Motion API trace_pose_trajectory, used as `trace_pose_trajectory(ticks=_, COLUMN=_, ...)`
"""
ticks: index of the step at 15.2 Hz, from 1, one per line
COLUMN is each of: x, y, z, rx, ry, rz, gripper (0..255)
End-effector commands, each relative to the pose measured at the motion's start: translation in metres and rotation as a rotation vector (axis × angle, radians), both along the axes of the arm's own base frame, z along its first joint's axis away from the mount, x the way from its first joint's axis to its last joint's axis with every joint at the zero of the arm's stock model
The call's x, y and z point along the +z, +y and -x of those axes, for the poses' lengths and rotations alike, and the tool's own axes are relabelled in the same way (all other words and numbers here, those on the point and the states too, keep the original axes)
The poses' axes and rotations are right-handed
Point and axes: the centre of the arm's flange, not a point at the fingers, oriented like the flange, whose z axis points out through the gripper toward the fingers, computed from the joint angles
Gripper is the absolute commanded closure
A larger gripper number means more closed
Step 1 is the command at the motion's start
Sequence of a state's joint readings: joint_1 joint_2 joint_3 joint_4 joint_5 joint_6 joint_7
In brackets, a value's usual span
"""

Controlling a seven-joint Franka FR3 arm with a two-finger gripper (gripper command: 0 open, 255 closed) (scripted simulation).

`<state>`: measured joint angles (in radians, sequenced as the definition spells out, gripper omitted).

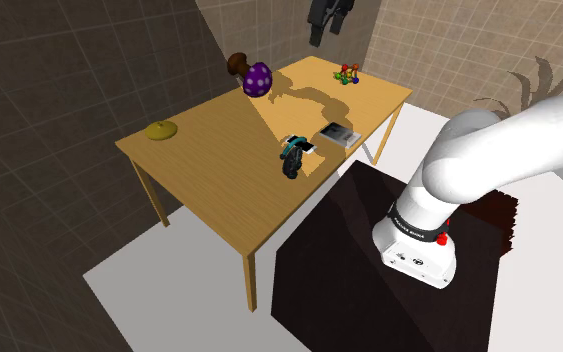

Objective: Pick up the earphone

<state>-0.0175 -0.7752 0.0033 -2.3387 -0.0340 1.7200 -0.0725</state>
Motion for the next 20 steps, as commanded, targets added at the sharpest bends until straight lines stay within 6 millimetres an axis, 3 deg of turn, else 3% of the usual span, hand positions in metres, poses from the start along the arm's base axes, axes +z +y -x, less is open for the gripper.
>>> trace_pose_trajectory(ticks=1, x=0.000, y=0.000, z=0.000, rx=0.000, ry=0.000, rz=0.000, gripper=0)
trace_pose_trajectory(ticks=20, x=-0.227, y=-0.080, z=-0.082, rx=-0.042, ry=0.094, rz=-0.021, gripper=0)
